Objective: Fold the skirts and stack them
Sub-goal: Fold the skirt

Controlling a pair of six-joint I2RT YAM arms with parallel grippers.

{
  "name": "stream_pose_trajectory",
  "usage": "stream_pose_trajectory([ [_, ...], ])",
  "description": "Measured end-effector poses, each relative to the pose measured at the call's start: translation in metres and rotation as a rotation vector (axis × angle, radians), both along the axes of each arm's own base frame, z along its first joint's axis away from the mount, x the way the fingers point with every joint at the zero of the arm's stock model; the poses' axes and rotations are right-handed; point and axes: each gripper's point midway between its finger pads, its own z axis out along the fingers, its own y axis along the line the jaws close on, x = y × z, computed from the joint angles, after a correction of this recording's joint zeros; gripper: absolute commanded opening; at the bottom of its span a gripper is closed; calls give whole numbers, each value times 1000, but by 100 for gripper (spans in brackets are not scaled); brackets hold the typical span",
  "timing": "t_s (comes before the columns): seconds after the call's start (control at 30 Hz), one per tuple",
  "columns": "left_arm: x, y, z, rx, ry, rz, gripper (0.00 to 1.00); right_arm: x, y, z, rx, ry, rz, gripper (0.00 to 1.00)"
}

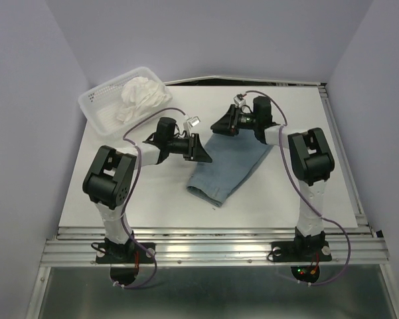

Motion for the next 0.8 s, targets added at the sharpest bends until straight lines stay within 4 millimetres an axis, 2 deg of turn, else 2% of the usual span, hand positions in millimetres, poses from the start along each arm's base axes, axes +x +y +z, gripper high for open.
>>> stream_pose_trajectory([
  [0.1, 2, 4, -7, -12, 36, 7, 28, -5, 9, -2, 35, 23, 9, 44],
  [0.2, 6, 13, -48, 21, 172, 49, 23, -9, 13, -12, 56, 53, 13, 42],
  [0.27, 2, 19, -75, 42, 286, 72, 22, -15, 16, -22, 62, 84, 17, 41],
  [0.37, -2, 19, -81, 27, 357, 66, 20, -23, 22, -42, 54, 130, 33, 40],
  [0.47, -2, 19, -82, 34, 369, 75, 20, -23, 27, -64, 41, 146, 39, 38],
  [0.63, 0, 21, -82, 48, 368, 99, 19, 0, 26, -96, 20, 130, 27, 36],
  [0.77, 0, 24, -83, 67, 345, 137, 19, 30, 23, -93, 23, 75, 12, 37],
  [0.8, 0, 24, -83, 69, 344, 140, 18, 45, 19, -91, 22, 51, -12, 37],
])
